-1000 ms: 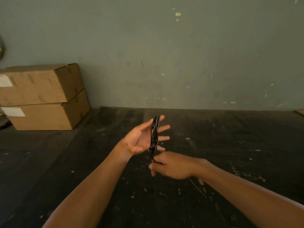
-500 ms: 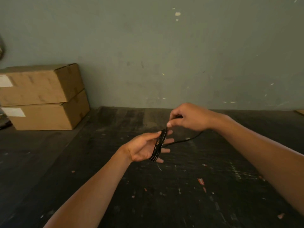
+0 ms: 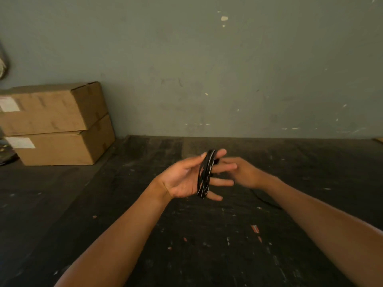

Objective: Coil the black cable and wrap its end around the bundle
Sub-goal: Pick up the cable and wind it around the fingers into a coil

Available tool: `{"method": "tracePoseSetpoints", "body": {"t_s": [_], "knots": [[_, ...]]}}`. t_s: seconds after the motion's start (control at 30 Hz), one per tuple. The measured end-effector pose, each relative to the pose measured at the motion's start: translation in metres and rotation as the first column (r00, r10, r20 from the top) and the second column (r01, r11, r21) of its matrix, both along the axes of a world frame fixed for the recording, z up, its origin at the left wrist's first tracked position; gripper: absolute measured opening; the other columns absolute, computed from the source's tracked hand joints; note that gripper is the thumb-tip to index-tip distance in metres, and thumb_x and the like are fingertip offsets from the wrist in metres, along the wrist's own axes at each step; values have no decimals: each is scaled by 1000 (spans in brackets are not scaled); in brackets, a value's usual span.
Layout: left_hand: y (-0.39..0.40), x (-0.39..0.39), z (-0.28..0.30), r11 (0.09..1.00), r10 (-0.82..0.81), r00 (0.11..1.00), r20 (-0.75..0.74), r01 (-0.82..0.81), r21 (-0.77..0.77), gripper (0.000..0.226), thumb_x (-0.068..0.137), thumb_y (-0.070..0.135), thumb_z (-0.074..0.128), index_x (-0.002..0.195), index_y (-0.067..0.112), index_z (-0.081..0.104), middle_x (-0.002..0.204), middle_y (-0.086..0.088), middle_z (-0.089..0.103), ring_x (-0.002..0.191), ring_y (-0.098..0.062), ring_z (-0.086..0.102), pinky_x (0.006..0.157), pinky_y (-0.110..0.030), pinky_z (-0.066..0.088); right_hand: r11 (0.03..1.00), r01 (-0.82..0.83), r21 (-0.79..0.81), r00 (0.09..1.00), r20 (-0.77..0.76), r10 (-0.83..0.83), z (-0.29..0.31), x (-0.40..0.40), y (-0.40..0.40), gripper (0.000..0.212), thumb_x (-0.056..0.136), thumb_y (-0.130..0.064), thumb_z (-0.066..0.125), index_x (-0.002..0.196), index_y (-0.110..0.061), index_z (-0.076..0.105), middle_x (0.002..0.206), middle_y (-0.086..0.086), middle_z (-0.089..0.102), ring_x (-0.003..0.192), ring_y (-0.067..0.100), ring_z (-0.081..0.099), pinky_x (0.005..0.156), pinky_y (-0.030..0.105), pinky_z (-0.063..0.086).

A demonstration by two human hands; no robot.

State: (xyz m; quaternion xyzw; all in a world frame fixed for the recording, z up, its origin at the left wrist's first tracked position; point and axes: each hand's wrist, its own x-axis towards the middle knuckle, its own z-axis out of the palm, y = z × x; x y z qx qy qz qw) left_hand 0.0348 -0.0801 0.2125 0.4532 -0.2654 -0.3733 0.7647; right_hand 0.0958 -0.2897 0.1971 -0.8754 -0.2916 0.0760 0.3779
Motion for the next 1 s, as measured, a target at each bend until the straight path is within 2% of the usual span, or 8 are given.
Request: {"method": "tracePoseSetpoints", "body": {"t_s": [0.07,0.13,0.27,0.5,0.73,0.83,0.9,1.0], "knots": [[0,3,5,998,37,999,-31,-39,-55,50,90,38,63,139,27,54,157,-15,34,141,-46,30,100,-69,31,998,30,52,991,-136,-22,-26,-11,7,19,100,-9,47,101,-1,64,82,9,70,65,21,62,60,32,46],[1,7,8,995,62,997,-42,-65,-71,48,93,37,58,139,26,55,157,-17,32,141,-47,28,101,-70,30,987,79,137,943,-332,-30,-46,-27,19,31,104,-23,39,84,-9,58,51,-9,53,41,5,45,43,24,34],[1,13,8,993,84,996,-34,-87,-79,46,97,38,46,141,27,52,159,-18,30,143,-51,25,103,-72,26,996,-1,86,944,-328,29,-69,-53,34,35,105,-34,35,95,-11,58,59,-1,42,44,9,40,46,24,37],[8,22,11,981,185,982,-44,-187,-47,48,94,38,51,141,29,52,157,-16,36,140,-49,34,101,-71,34,993,-99,70,884,-453,120,-61,-73,43,36,105,-38,33,99,-13,59,62,-2,39,48,6,37,48,21,36],[15,27,-4,944,329,942,-65,-327,49,46,91,40,51,136,32,55,152,-13,44,136,-47,41,98,-71,37,967,-254,-8,918,-315,239,-42,-87,45,38,102,-47,37,95,-22,65,62,-9,43,49,2,40,50,23,38],[15,29,-14,923,385,915,-122,-382,49,45,93,40,43,136,32,54,151,-12,45,138,-48,37,101,-74,32,947,-302,-107,942,-182,280,-25,-92,46,31,102,-43,39,92,-30,66,68,-14,54,58,-2,51,60,22,43],[14,29,-18,912,411,902,-134,-405,69,45,92,40,43,135,32,55,150,-11,46,139,-48,35,102,-74,28,928,-307,-211,952,-85,295,-14,-91,45,32,102,-39,41,94,-25,68,78,-13,60,68,-2,56,68,25,46],[14,27,-22,912,410,900,-146,-400,94,43,92,38,46,132,30,60,151,-15,45,137,-47,39,108,-69,28,921,-269,-281,954,55,295,10,-84,40,33,102,-31,43,92,-16,70,77,-12,57,67,-1,58,66,19,44]]}}
